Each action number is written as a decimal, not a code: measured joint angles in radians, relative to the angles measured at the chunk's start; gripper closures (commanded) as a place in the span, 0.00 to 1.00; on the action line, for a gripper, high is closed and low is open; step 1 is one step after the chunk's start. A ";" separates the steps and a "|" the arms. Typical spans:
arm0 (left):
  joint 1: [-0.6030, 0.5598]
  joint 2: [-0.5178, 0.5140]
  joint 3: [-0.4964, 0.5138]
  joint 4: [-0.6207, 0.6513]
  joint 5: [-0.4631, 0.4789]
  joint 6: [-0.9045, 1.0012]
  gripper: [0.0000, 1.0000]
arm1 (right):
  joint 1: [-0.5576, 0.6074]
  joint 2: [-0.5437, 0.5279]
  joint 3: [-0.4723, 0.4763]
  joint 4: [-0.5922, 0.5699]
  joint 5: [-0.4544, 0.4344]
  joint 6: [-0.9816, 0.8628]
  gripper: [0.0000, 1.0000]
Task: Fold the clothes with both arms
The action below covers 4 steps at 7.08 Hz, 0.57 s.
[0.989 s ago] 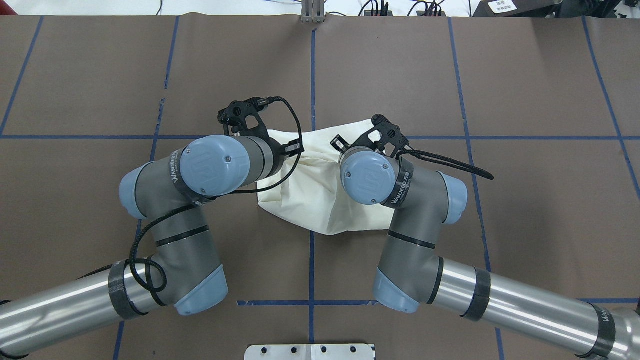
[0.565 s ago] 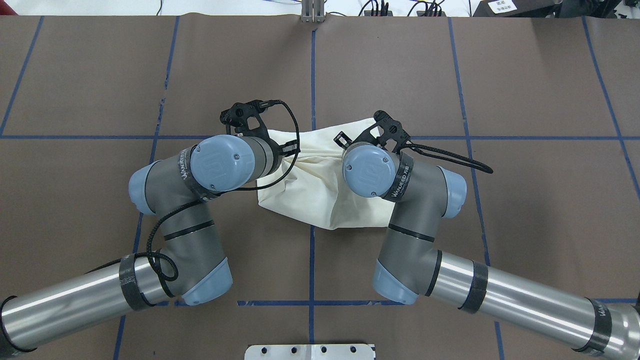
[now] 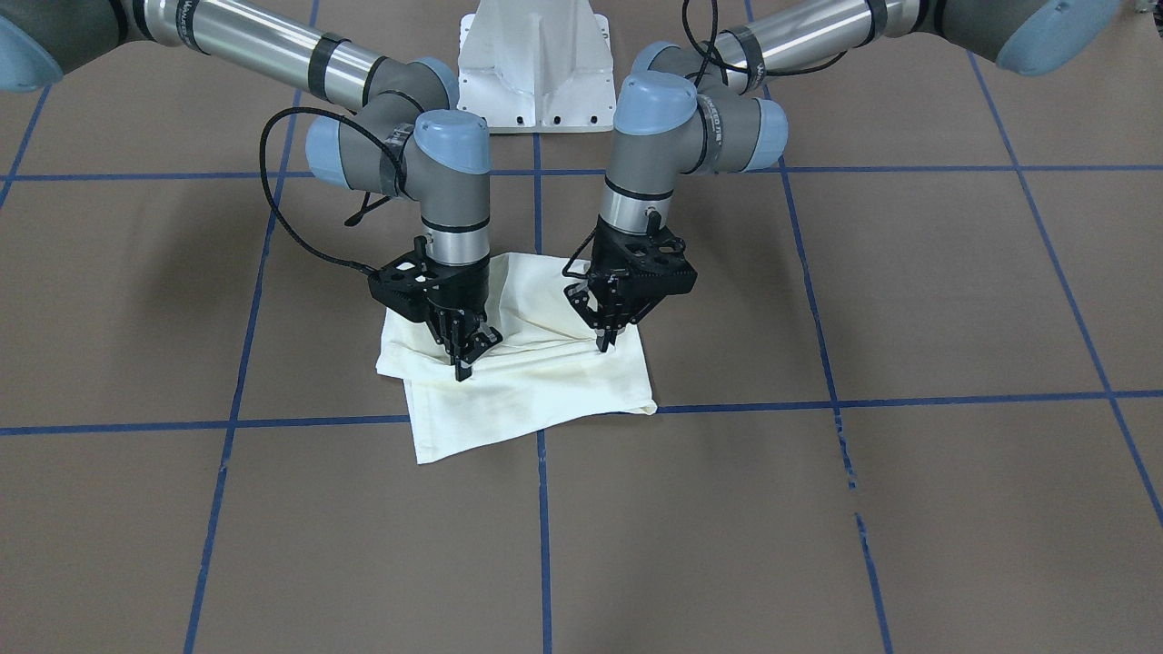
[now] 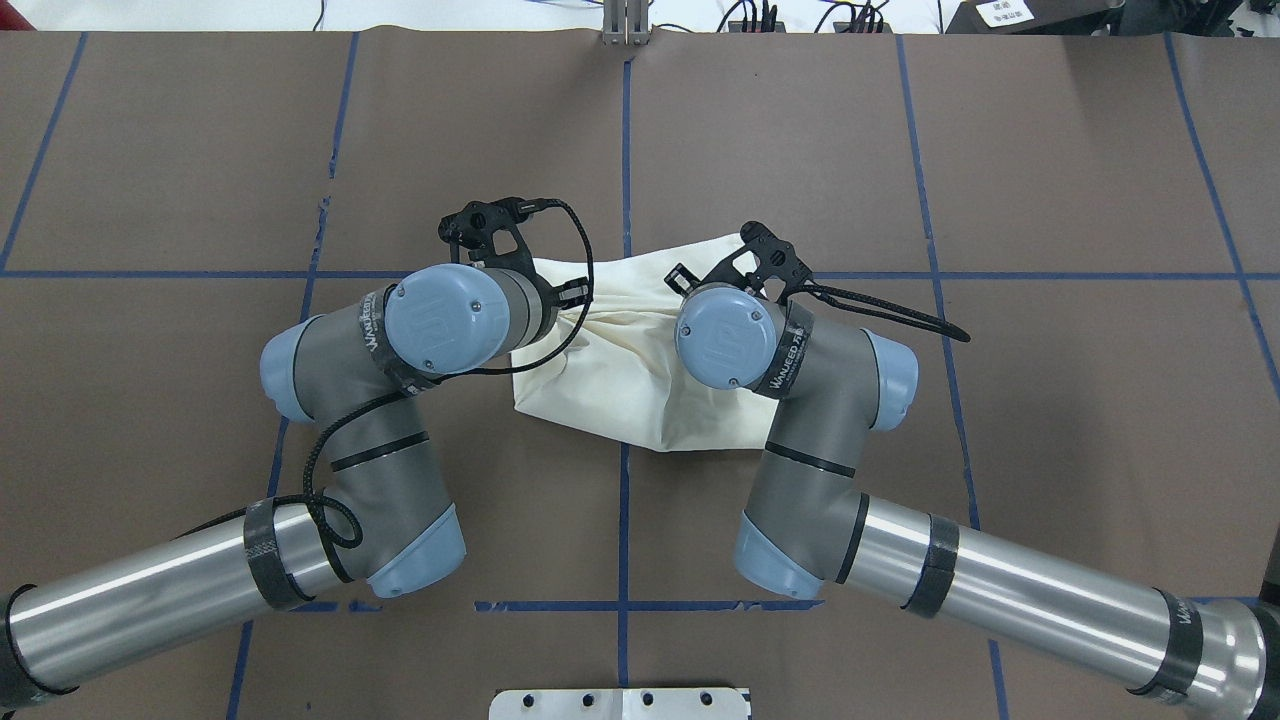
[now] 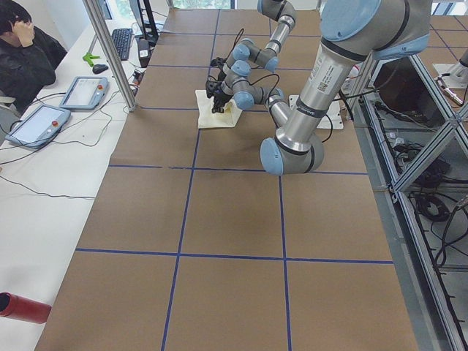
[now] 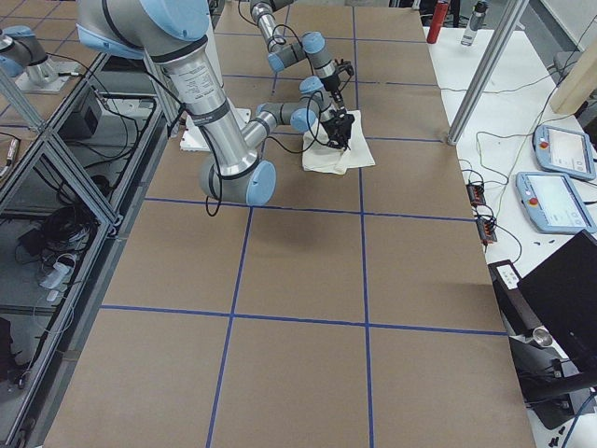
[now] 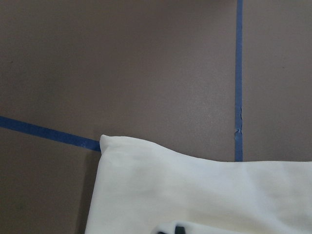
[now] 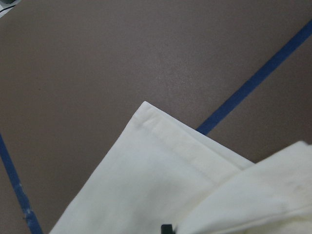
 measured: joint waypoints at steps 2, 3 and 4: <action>-0.018 -0.001 -0.005 -0.036 -0.028 0.075 0.00 | 0.004 0.008 -0.001 0.002 0.000 -0.119 0.00; -0.050 0.002 -0.010 -0.046 -0.091 0.128 0.00 | 0.007 0.007 0.010 0.016 0.009 -0.176 0.00; -0.087 0.011 -0.023 -0.050 -0.153 0.191 0.00 | 0.008 -0.001 0.024 0.060 0.035 -0.227 0.00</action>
